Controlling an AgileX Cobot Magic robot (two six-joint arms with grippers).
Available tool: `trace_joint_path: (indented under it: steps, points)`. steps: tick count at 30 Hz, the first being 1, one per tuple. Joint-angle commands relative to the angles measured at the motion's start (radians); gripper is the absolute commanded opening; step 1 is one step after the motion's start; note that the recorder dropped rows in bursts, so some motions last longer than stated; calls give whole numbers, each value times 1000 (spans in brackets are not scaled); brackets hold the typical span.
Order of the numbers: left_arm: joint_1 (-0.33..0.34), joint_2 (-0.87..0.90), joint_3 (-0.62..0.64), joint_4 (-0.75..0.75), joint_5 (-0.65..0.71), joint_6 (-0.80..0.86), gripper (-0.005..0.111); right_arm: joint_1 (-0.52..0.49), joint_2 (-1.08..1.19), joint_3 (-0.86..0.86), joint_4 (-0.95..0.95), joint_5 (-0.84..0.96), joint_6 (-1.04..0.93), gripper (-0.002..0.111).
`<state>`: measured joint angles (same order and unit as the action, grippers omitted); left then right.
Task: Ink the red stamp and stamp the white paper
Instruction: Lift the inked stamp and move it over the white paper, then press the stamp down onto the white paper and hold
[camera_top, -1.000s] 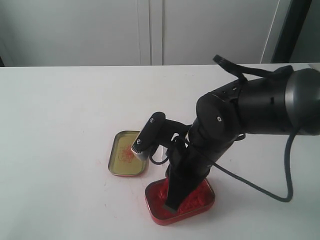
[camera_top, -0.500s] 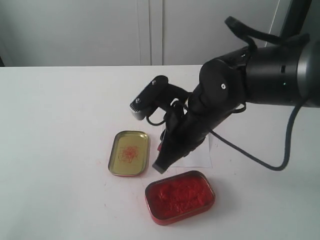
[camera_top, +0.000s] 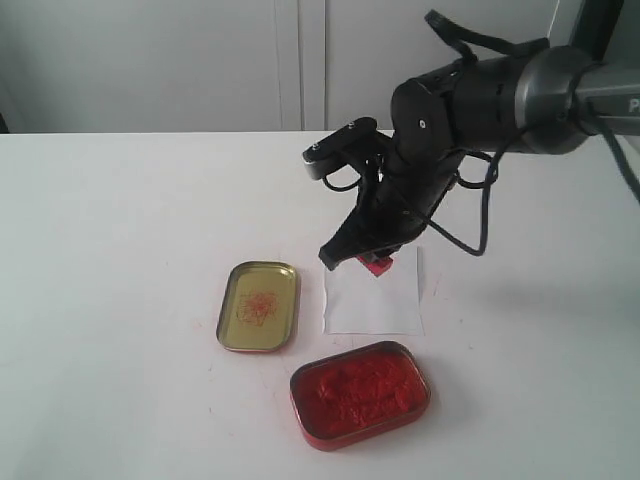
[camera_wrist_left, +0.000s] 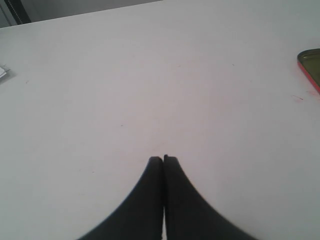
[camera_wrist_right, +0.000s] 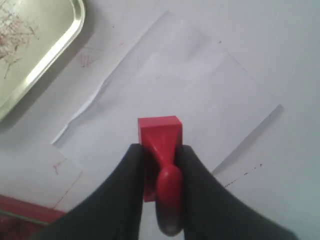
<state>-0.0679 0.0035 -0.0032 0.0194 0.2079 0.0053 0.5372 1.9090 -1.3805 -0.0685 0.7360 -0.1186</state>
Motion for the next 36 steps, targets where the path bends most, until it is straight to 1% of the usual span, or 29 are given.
trace_joint_path:
  steps: [1, 7, 12, 25, 30, 36]
  points:
    - [1, -3, 3, -3, 2, 3, 0, -8, 52, -75, -14, 50, 55, 0]
    - [1, -3, 3, -3, 2, 3, 0, -8, 120, -159, -14, 146, 90, 0]
    - [1, -3, 3, -3, 2, 3, 0, -8, 150, -191, -17, 156, 134, 0]
    - [1, -3, 3, -3, 2, 3, 0, -8, 177, -191, -23, 157, 157, 0]
    - [1, -3, 3, -3, 2, 3, 0, -8, 177, -189, -83, 160, 219, 0]
    - [1, -3, 3, -3, 2, 3, 0, -8, 177, -189, -87, 157, 254, 0]
